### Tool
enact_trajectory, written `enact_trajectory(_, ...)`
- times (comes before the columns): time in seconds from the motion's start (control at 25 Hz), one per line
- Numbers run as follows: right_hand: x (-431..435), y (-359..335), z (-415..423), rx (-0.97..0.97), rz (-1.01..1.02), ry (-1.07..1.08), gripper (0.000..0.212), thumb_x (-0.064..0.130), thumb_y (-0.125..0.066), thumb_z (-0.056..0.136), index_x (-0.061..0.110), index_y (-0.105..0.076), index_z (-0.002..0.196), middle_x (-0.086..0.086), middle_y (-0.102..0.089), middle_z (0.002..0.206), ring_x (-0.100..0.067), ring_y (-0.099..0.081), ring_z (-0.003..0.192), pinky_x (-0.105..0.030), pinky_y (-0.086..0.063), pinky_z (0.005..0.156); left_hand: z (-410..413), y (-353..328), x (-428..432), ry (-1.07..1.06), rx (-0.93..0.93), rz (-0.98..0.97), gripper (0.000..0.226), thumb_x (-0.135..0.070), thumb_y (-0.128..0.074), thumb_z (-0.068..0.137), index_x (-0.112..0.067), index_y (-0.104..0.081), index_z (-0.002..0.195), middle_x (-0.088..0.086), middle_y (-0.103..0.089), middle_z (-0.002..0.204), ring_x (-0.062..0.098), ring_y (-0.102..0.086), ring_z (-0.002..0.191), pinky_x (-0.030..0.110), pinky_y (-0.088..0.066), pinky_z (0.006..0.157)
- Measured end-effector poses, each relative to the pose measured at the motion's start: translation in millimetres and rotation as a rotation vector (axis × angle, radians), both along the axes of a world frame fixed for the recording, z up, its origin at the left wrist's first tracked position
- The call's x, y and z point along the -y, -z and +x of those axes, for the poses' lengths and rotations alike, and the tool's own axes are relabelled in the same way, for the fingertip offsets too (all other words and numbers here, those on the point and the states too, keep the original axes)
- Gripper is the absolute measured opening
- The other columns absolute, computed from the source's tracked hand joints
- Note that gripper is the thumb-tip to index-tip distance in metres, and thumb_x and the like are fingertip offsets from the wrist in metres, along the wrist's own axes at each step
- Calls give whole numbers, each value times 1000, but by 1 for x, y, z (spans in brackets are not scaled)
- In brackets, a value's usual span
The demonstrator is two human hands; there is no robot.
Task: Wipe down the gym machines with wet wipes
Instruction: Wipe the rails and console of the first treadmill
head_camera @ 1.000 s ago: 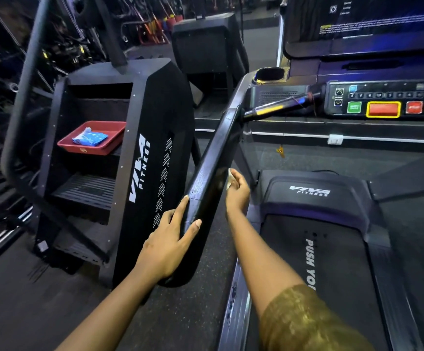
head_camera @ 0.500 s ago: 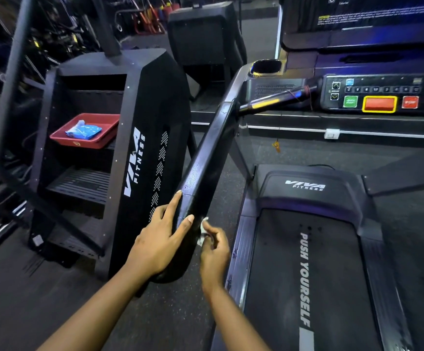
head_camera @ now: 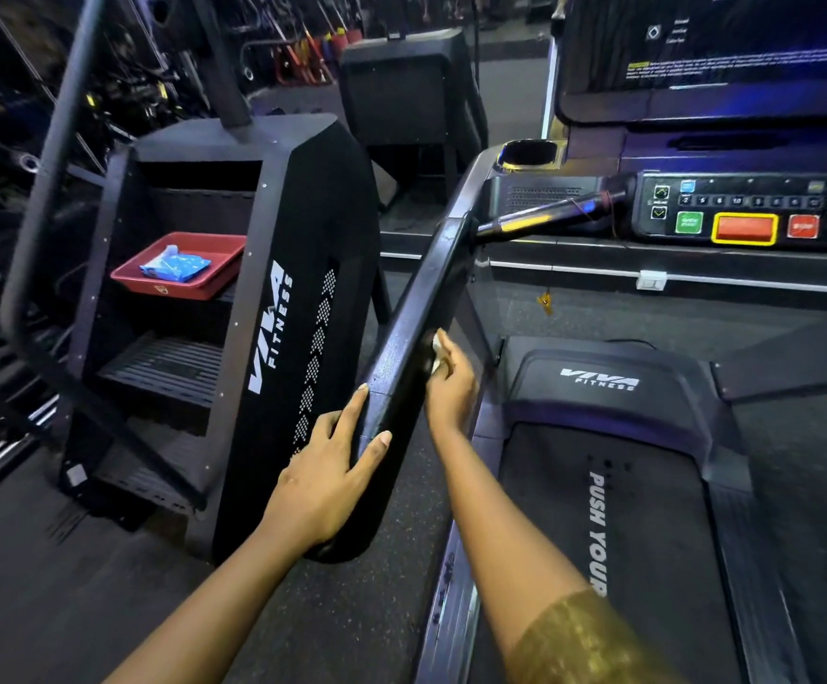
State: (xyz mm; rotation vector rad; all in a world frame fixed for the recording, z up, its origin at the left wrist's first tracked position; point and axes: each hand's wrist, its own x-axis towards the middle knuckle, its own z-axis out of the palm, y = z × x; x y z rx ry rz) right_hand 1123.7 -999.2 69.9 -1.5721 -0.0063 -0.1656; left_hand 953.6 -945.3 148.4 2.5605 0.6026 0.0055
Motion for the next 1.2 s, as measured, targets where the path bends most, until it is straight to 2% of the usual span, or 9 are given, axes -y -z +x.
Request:
enact_trajectory(0.24,18,17,-119,129,51,-78,47,-17,-46,84,7,-62,121,3,-60,124,11,-50,114,-7,-36,97,1,-1,2,-8,-7,4,63,-63,-25,90,-49,-1,147,-8,-31,145,24,-44,128,40,-33,101)
enact_trajectory(0.32,27,20,-130,127,85,-73,48,-18,-46,83,12,-64,116,5,-63,119,8,-54,111,-13,-41,96,-1,-2,3,-4,-8,3,64,-64,-24,90,-49,-1,147,-7,-32,145,24,-45,128,39,-33,101)
enact_trajectory(0.44,23,8,-73,60,132,11,40,-10,-47,88,15,-66,114,4,-66,113,6,-56,106,-16,-43,95,-2,-4,3,-4,-2,2,62,-62,-24,92,-49,0,147,-8,-30,147,25,-46,126,38,-33,99)
enact_trajectory(0.56,8,-19,6,3,48,17,30,0,-48,92,8,-65,116,-6,-65,117,-10,-58,110,-5,-36,89,-2,-6,3,-10,-10,-8,60,-61,-25,93,-50,0,147,-8,-29,147,26,-46,125,39,-34,97)
enact_trajectory(0.68,-1,-30,31,-32,13,-13,31,-4,-47,91,4,-64,117,-13,-65,117,-25,-58,111,3,-31,80,-2,-7,4,-6,-10,-10,60,-60,-24,94,-49,0,147,-8,-30,146,24,-48,122,38,-34,94)
enact_trajectory(0.8,1,-26,-2,153,-45,4,36,-12,-48,84,2,-66,112,-11,-66,114,-21,-60,110,-2,-35,91,0,-7,5,-10,-6,-10,60,-60,-24,94,-49,0,147,-7,-31,144,25,-49,120,39,-35,94)
enact_trajectory(0.96,13,-9,-79,265,-86,-39,46,-3,-45,79,8,-62,119,1,-62,121,3,-54,107,-5,-37,94,1,-6,5,-14,-7,-8,60,-60,-24,93,-48,-2,147,-6,-30,147,27,-46,126,40,-34,99)
enact_trajectory(1.08,26,-1,-124,331,-86,-110,40,8,-49,83,10,-61,121,3,-63,121,-1,-58,106,-8,-40,93,1,-6,4,-27,1,-36,58,-60,-23,94,-49,-5,148,-6,-32,146,29,-45,127,40,-32,101)
enact_trajectory(1.2,48,-1,-137,361,-109,-249,39,0,-53,81,8,-63,118,8,-62,121,-1,-58,111,-13,-41,96,0,-7,4,-36,17,-90,59,-62,-20,93,-48,-6,148,-6,-32,148,27,-42,131,41,-30,103)
